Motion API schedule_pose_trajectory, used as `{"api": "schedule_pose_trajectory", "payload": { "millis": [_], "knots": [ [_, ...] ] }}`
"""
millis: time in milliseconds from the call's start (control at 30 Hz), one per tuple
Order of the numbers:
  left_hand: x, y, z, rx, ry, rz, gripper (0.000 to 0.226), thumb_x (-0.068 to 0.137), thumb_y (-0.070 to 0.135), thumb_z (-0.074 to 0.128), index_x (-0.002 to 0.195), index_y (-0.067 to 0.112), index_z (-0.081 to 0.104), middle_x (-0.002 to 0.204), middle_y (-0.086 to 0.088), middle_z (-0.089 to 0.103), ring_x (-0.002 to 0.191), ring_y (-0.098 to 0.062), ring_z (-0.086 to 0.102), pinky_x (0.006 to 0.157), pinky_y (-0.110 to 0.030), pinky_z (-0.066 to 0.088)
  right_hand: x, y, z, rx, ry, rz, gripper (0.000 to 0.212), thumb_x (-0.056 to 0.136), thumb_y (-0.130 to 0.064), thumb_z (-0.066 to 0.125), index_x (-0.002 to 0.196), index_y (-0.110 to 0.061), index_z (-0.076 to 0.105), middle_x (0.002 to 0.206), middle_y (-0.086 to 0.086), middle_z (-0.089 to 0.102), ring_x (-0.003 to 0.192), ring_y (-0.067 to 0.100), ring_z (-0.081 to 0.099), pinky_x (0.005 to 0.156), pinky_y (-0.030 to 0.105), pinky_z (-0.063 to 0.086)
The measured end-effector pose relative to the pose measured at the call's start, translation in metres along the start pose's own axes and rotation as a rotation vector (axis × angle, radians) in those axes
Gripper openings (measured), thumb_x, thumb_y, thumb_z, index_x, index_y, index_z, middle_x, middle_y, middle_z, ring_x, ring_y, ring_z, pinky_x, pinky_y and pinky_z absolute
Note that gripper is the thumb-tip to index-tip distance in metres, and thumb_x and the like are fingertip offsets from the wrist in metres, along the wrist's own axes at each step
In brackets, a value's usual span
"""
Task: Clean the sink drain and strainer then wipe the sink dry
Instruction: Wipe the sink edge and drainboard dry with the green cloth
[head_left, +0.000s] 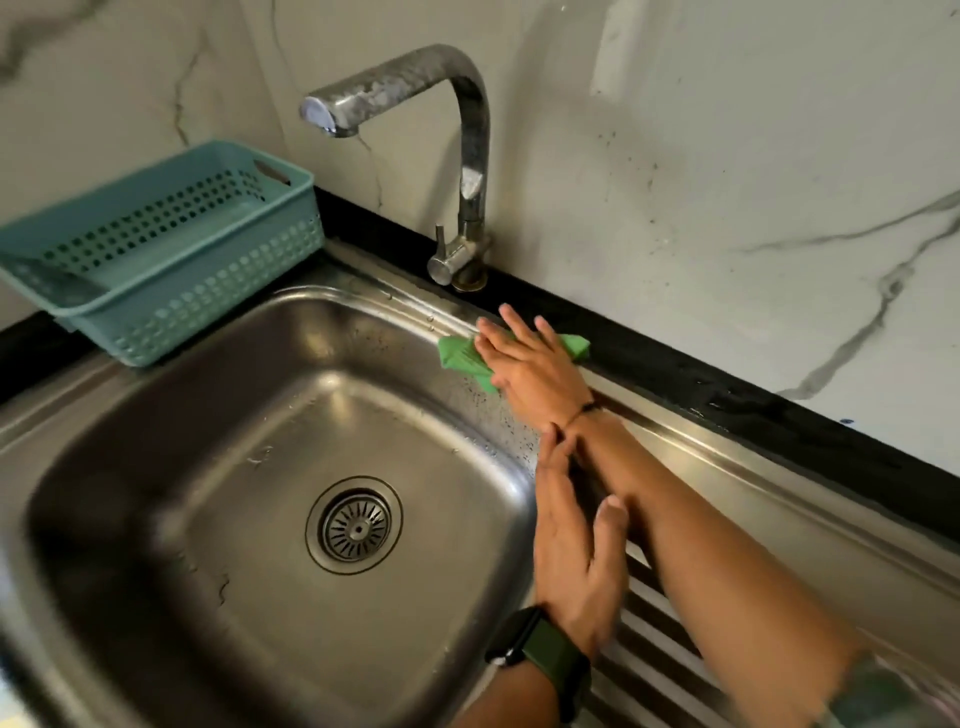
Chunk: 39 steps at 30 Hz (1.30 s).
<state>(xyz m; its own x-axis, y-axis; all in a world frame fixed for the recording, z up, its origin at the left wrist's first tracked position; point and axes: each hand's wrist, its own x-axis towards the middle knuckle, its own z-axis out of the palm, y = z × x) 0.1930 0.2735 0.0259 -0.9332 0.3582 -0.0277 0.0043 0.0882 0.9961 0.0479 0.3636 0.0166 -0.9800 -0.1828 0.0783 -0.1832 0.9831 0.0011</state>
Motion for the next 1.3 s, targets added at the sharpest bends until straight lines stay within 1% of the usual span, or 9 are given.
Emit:
{"api": "schedule_pose_trajectory", "payload": {
  "millis": [133,267,500,633,700,867,1033,1200,1300],
  "knots": [
    [-0.006,0.010,-0.001,0.069,0.027,-0.007,0.057,0.084,0.045,0.036,0.138,0.039,0.017,0.153,0.008,0.019,0.134,0.001,0.024,0.110,-0.023,0.023,0.005,-0.002,-0.010,-0.010,-0.083,-0.048,0.056,0.094,-0.013,0.043,0.146,-0.017,0.021,0.157,-0.004,0.011,0.146,0.019,-0.003,0.117,0.041,0.000],
    [-0.019,0.000,-0.011,0.500,-0.043,0.013,0.061,0.092,0.029,0.041,0.145,0.026,0.010,0.157,0.002,0.001,0.144,-0.013,0.001,0.116,-0.031,0.002,-0.048,0.012,-0.020,-0.028,-0.126,-0.036,0.051,0.097,-0.018,0.036,0.145,-0.020,0.022,0.157,-0.006,0.014,0.146,0.015,-0.001,0.117,0.038,0.004],
    [-0.022,-0.013,-0.018,0.885,-0.047,-0.049,0.062,0.094,0.041,0.023,0.146,0.019,-0.002,0.155,-0.006,-0.017,0.141,-0.020,-0.023,0.110,-0.039,-0.017,-0.136,0.041,-0.022,-0.010,-0.121,0.092,0.047,0.098,-0.033,0.034,0.143,-0.021,0.025,0.152,-0.010,0.020,0.143,0.012,0.000,0.117,0.039,0.009],
    [-0.004,-0.025,-0.019,0.903,0.004,-0.136,0.059,0.094,0.039,0.017,0.146,0.016,-0.003,0.154,-0.006,-0.021,0.137,-0.018,-0.028,0.108,-0.042,-0.022,-0.094,0.029,-0.031,-0.171,0.098,-0.011,0.030,0.082,-0.030,0.061,0.105,-0.014,0.070,0.125,0.005,0.063,0.110,0.034,0.058,0.078,0.048,0.047],
    [-0.001,-0.029,-0.017,0.892,-0.001,-0.158,0.059,0.095,0.038,0.015,0.146,0.016,-0.005,0.152,-0.004,-0.024,0.132,-0.017,-0.033,0.106,-0.043,-0.023,-0.059,0.018,-0.028,-0.206,0.102,-0.010,0.029,0.076,-0.026,0.070,0.100,-0.010,0.070,0.120,0.010,0.063,0.097,0.037,0.058,0.073,0.046,0.047],
    [0.003,-0.033,-0.015,0.889,-0.064,-0.229,0.061,0.093,0.045,0.007,0.141,0.018,-0.019,0.136,0.001,-0.040,0.126,-0.018,-0.040,0.104,-0.044,-0.026,0.036,-0.019,-0.011,-0.176,0.073,-0.039,0.040,0.088,-0.031,0.056,0.120,-0.007,0.056,0.134,0.012,0.041,0.116,0.031,0.038,0.091,0.044,0.040],
    [0.007,-0.034,-0.013,0.835,-0.148,-0.297,0.062,0.091,0.049,0.003,0.137,0.019,-0.026,0.138,-0.003,-0.042,0.126,-0.021,-0.042,0.100,-0.045,-0.029,0.081,-0.054,0.007,-0.261,0.144,0.017,0.033,0.095,-0.018,0.042,0.121,-0.003,0.053,0.131,0.012,0.041,0.115,0.034,0.038,0.091,0.037,0.038],
    [0.025,-0.023,-0.049,0.787,-0.067,-0.249,0.062,0.095,0.044,0.014,0.144,0.015,-0.011,0.152,-0.008,-0.026,0.138,-0.022,-0.027,0.106,-0.042,-0.019,0.067,-0.056,-0.006,-0.315,0.098,0.004,0.036,0.092,-0.020,0.048,0.123,0.000,0.050,0.126,0.014,0.044,0.111,0.034,0.041,0.083,0.038,0.042],
    [0.060,-0.012,-0.114,0.810,0.113,-0.075,0.058,0.096,0.036,0.024,0.145,0.011,0.006,0.155,-0.011,-0.012,0.143,-0.025,-0.014,0.110,-0.039,-0.011,0.031,-0.050,-0.017,-0.424,0.076,0.034,0.031,0.077,-0.021,0.070,0.102,-0.002,0.064,0.103,0.011,0.057,0.090,0.030,0.054,0.065,0.034,0.048]
  ]
}}
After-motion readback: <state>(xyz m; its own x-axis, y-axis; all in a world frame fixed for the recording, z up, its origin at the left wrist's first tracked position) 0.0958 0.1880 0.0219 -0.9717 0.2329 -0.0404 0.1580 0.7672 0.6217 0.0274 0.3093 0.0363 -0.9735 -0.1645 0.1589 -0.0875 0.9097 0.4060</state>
